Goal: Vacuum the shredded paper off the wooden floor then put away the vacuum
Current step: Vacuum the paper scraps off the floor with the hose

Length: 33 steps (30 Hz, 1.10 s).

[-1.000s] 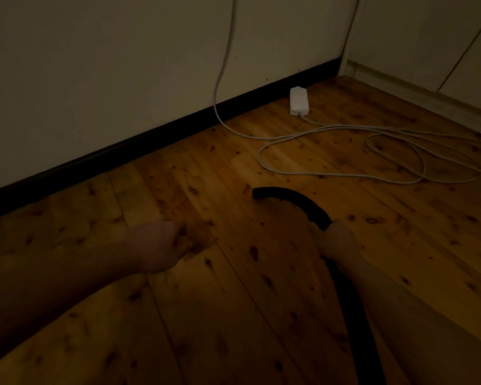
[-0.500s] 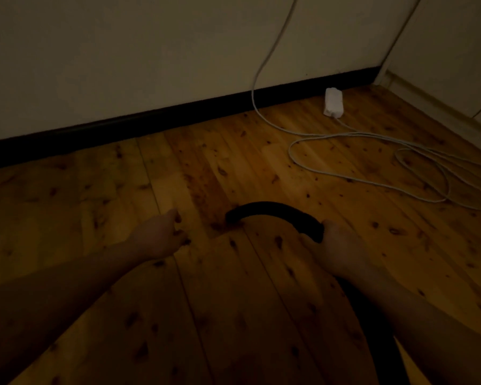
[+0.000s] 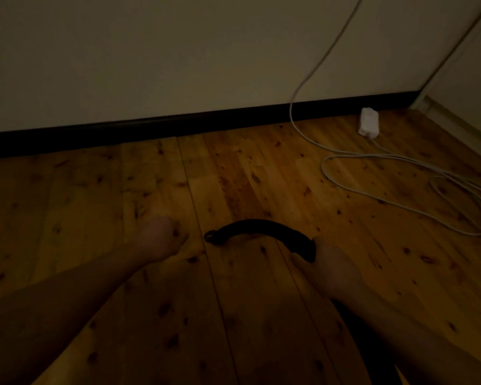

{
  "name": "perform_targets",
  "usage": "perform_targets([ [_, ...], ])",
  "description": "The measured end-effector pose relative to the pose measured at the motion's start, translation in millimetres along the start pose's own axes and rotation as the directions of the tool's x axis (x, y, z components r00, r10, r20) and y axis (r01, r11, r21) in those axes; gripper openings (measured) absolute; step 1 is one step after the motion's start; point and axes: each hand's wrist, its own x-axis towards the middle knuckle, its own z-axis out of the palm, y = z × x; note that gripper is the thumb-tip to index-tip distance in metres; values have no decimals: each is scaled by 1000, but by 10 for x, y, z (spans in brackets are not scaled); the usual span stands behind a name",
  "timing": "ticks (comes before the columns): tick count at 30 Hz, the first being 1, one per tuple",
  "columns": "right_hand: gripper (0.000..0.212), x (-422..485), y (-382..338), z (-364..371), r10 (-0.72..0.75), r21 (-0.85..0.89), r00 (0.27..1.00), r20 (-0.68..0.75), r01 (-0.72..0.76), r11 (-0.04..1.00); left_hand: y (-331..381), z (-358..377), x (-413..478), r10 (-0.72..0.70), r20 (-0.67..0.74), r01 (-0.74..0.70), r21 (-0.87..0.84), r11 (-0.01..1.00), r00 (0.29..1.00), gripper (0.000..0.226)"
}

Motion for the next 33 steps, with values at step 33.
perform_targets([
  [33,52,-125,-716,393,-130,-69,986,100,137,988,-989,172,-385,-369,-28,325,-417,849,929,50],
])
